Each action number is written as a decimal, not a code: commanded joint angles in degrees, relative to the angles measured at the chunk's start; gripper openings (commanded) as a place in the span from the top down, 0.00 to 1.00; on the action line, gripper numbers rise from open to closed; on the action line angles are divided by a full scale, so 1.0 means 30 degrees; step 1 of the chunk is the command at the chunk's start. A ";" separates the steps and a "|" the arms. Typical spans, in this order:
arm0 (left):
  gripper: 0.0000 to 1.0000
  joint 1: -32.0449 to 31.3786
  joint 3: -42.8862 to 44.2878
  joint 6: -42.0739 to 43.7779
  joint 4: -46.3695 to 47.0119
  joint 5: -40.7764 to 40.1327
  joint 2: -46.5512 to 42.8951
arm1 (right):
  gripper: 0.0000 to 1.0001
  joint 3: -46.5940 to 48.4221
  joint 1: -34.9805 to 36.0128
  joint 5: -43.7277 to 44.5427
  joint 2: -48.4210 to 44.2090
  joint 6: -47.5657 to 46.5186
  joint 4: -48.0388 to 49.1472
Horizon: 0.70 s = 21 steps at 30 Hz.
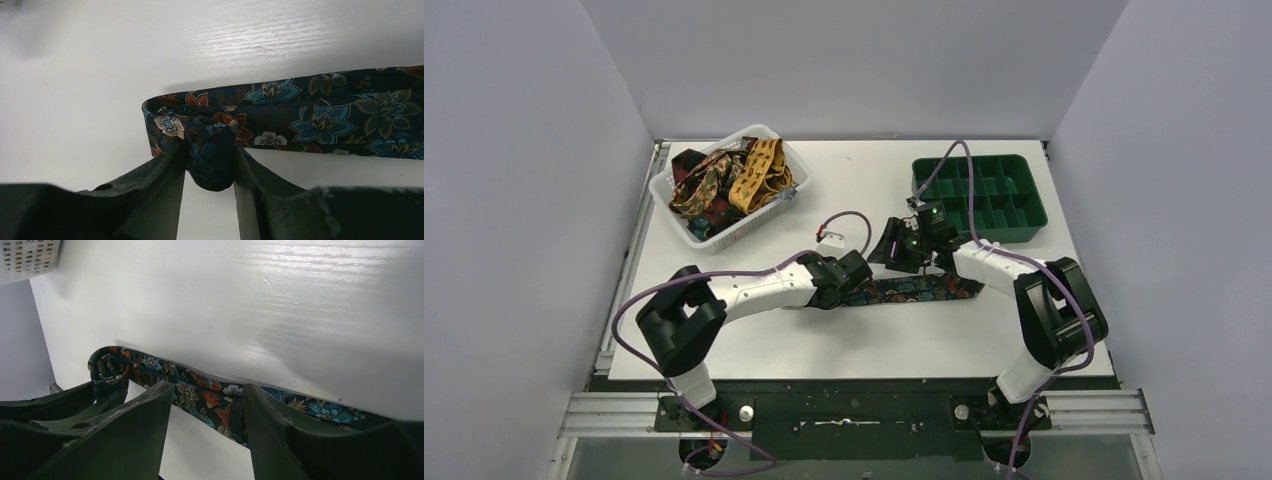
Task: Roll the ties
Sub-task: Roll the tie at the center of the board.
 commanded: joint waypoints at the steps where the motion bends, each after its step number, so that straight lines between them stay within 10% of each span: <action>1: 0.62 -0.0126 0.0672 0.0697 0.1274 0.1200 0.0271 | 0.45 0.0021 -0.0313 -0.0103 -0.1052 -0.0310 0.0078; 21: 0.31 0.0853 -0.0141 0.1196 0.3973 0.4333 -0.5903 | 0.32 0.0688 -0.0556 -0.2403 -0.1624 -0.1099 0.1953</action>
